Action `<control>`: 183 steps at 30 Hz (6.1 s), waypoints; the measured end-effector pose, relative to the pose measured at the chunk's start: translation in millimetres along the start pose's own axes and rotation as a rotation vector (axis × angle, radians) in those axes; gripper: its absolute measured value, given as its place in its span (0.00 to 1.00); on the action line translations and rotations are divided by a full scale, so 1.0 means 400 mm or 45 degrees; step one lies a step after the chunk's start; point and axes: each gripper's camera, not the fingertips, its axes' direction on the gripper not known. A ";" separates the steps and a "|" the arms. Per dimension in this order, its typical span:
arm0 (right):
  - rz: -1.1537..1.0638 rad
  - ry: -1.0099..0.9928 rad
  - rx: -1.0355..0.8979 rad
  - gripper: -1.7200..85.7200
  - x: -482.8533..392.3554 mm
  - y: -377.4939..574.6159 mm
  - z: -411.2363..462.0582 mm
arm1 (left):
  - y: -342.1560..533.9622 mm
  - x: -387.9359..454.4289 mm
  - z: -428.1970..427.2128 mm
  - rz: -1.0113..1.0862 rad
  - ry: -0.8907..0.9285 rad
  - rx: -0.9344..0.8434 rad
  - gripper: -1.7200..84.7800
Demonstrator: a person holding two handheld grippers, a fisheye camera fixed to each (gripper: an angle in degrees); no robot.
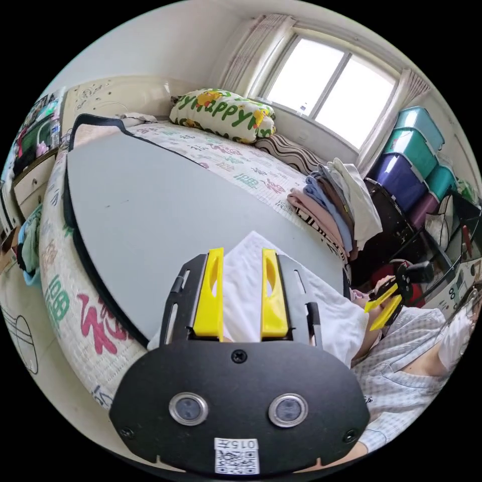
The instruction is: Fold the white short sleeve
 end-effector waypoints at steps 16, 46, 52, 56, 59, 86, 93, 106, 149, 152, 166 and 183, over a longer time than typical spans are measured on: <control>0.139 -0.081 0.111 0.01 0.120 0.136 -0.054 | -0.251 0.099 0.196 0.106 0.080 -0.320 0.02; -0.296 -0.077 -0.138 0.15 -0.085 -0.136 0.128 | 0.208 -0.075 -0.040 -0.355 0.029 0.006 0.14; -0.253 -0.046 -0.230 0.07 -0.042 -0.160 0.166 | 0.217 -0.056 -0.046 -0.297 0.027 -0.009 0.04; -0.043 -0.032 -0.032 0.02 0.047 -0.106 0.056 | 0.210 -0.019 -0.091 -0.249 0.049 0.089 0.03; 0.180 0.013 0.293 0.01 0.118 -0.025 -0.079 | 0.179 0.015 -0.103 -0.219 0.121 0.179 0.02; 0.418 -0.038 0.110 0.13 0.660 -0.027 -0.085 | 0.239 -0.010 -0.029 -0.265 -0.154 -0.047 0.18; 0.693 -0.095 0.008 0.15 0.954 -0.091 0.038 | 0.240 -0.002 -0.009 -0.193 -0.089 -0.066 0.16; 0.645 -0.320 -0.021 0.03 1.064 -0.122 0.017 | 0.310 0.072 -0.092 -0.066 0.066 0.062 0.03; 0.861 -0.115 0.121 0.04 1.265 -0.179 0.078 | 0.242 0.013 -0.083 -0.241 -0.444 0.114 0.08; 0.868 -0.051 0.099 0.05 1.296 -0.170 0.094 | 0.233 -0.028 -0.093 -0.258 -0.515 0.056 0.13; 0.052 -0.188 0.039 0.13 0.792 -0.040 -0.055 | 0.419 0.356 -0.116 0.352 -0.045 -0.081 0.17; 0.139 0.039 -0.164 0.05 0.662 0.092 -0.032 | 0.323 0.407 -0.024 0.389 -0.079 -0.349 0.10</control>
